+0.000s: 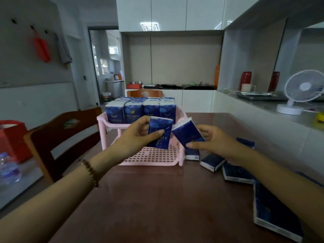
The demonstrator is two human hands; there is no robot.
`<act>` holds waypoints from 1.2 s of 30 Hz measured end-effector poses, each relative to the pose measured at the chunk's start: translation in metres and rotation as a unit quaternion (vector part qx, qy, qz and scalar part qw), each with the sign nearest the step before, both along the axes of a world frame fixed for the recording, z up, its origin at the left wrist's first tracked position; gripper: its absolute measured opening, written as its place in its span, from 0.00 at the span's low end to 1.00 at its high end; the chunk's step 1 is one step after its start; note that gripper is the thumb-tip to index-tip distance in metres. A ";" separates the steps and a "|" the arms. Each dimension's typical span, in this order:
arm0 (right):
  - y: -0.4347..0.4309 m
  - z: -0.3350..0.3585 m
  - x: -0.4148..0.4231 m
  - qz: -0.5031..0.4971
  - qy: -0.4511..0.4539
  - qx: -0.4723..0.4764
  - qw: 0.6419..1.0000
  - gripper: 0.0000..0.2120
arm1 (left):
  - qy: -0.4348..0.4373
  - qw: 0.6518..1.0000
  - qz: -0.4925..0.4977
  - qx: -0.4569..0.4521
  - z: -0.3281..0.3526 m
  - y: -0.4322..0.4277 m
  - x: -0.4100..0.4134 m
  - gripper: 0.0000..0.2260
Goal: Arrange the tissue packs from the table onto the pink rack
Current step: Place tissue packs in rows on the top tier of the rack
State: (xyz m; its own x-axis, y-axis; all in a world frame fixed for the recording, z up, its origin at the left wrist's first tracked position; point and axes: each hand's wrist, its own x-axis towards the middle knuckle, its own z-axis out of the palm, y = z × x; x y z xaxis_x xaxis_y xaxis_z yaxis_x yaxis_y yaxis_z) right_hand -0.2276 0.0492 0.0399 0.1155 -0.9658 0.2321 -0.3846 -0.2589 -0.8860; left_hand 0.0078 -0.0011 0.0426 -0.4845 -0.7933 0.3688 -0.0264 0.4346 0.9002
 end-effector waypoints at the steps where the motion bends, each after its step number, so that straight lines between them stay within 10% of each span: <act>1: -0.002 0.006 0.004 -0.006 0.000 -0.019 1.000 0.18 | -0.002 1.000 0.006 -0.008 0.006 -0.001 0.008 0.15; 36: -0.092 0.064 0.029 -0.128 0.207 -0.217 0.945 0.11 | -0.296 0.903 0.112 -0.291 0.074 -0.095 0.019 0.12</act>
State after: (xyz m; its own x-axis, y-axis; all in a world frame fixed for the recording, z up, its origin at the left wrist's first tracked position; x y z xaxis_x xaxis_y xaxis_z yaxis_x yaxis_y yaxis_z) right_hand -0.1982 -0.0428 0.1039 0.0592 -0.7983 0.5994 -0.7742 -0.4157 -0.4773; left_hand 0.0273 -0.0962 0.1163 -0.5848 -0.6508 0.4841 -0.5742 0.7537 0.3197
